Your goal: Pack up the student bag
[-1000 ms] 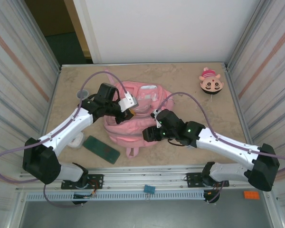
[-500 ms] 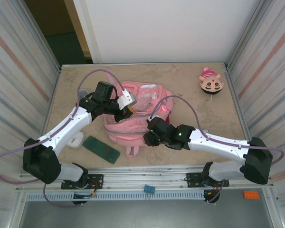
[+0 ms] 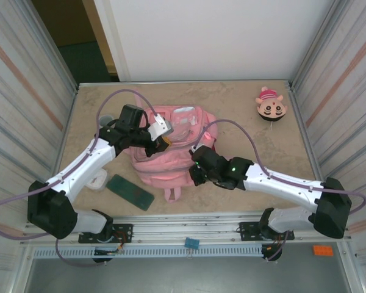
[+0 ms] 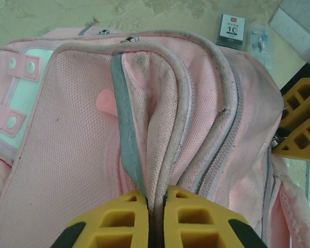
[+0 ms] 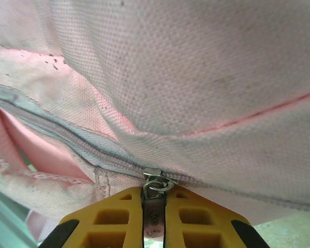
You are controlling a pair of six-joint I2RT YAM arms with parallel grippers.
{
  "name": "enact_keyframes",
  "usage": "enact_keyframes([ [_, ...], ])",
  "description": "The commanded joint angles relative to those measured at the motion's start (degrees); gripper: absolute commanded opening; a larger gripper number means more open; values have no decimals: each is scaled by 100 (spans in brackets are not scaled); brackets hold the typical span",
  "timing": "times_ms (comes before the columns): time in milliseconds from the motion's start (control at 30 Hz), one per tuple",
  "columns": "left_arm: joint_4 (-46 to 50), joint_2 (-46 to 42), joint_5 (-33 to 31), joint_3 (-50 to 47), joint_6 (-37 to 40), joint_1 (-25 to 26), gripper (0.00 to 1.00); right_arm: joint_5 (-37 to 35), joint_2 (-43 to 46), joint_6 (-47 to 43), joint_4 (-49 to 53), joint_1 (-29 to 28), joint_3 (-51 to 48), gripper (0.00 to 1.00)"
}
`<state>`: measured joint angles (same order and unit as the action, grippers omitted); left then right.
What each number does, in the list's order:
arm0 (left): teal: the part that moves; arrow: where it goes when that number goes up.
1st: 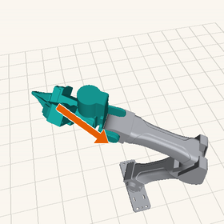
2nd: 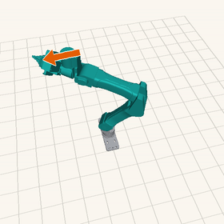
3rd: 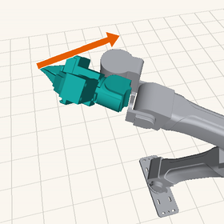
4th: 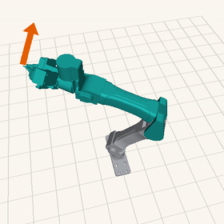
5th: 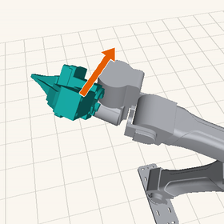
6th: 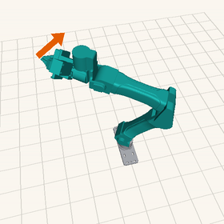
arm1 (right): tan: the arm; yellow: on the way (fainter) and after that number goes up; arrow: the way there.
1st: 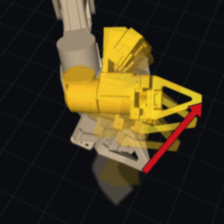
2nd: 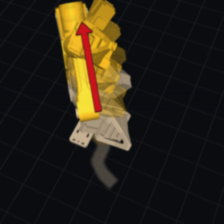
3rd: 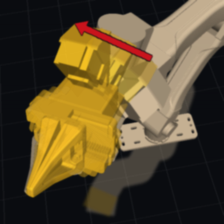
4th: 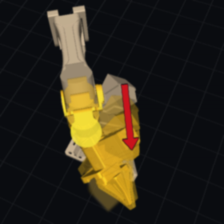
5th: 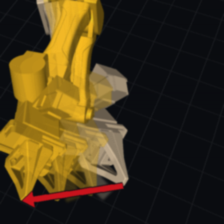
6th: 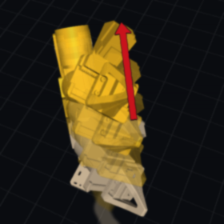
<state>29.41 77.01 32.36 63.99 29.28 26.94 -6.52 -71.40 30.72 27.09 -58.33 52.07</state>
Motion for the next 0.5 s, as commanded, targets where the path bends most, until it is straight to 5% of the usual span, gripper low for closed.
enact_keyframes([
  [0,-353,-321,207,5,79,-48,0,1034,195,-150,7,237,-13,0],
  [67,-366,-325,245,-25,78,-49,6,1361,211,-88,-73,353,-13,0],
  [233,-350,-571,315,-207,370,48,48,2277,154,137,-313,626,15,0],
  [467,-250,-1359,-358,-985,740,914,62,3809,-18,310,-542,1085,18,0],
])
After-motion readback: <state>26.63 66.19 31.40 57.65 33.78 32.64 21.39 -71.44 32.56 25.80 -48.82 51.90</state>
